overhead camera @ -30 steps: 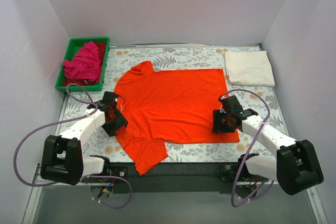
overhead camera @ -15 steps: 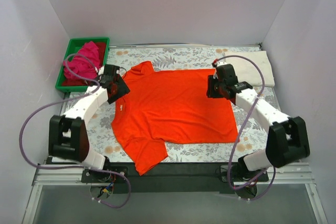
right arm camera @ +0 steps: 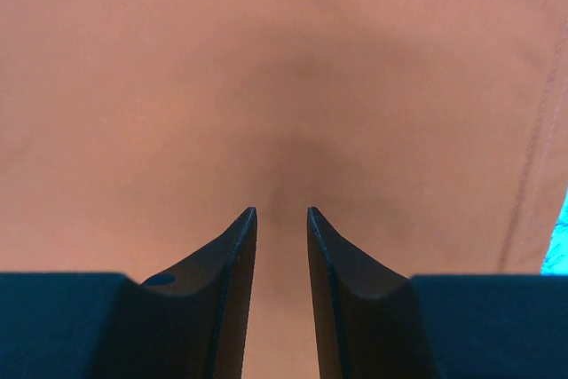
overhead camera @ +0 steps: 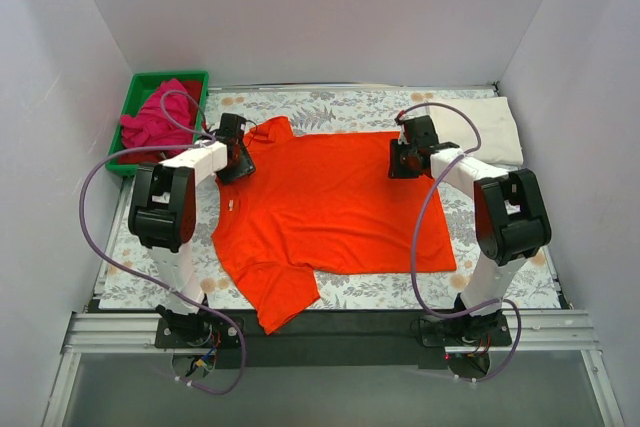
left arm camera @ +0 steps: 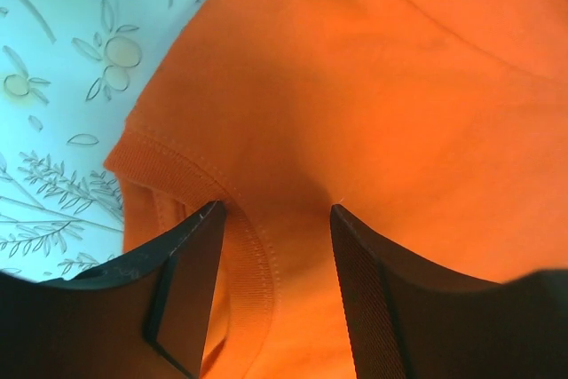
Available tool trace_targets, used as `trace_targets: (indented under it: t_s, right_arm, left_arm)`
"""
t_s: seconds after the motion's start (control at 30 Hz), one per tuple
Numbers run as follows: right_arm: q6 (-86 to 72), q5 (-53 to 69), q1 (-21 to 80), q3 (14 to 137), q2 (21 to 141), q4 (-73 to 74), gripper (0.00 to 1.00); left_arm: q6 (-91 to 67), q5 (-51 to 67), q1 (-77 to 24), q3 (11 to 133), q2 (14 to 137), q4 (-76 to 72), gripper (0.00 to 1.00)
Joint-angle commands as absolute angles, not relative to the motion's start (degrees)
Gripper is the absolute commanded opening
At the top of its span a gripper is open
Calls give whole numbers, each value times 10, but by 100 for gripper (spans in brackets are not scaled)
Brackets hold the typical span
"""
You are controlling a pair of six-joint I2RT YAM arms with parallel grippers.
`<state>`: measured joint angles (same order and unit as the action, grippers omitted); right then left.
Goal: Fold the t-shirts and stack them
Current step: Flatten the tshirt out
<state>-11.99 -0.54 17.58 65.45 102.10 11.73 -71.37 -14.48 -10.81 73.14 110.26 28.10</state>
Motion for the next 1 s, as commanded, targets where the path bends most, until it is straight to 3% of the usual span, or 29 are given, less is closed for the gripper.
trace_targets:
  t_s: [0.0, 0.33, 0.6, 0.77, 0.97]
  right_arm:
    - [-125, 6, 171, 631, 1014, 101, 32]
    - [-178, 29, 163, 500, 975, 141, 34]
    - [-178, 21, 163, 418, 838, 194, 35]
    - [-142, 34, 164, 475, 788, 199, 36]
    - [-139, 49, 168, 526, 779, 196, 36]
  left_arm:
    - [-729, -172, -110, 712, 1082, 321, 48]
    - [-783, -152, -110, 585, 1015, 373, 48]
    - [-799, -123, -110, 490, 875, 414, 49]
    - [-791, -120, -113, 552, 826, 393, 59]
    - [-775, -134, -155, 698, 926, 340, 54]
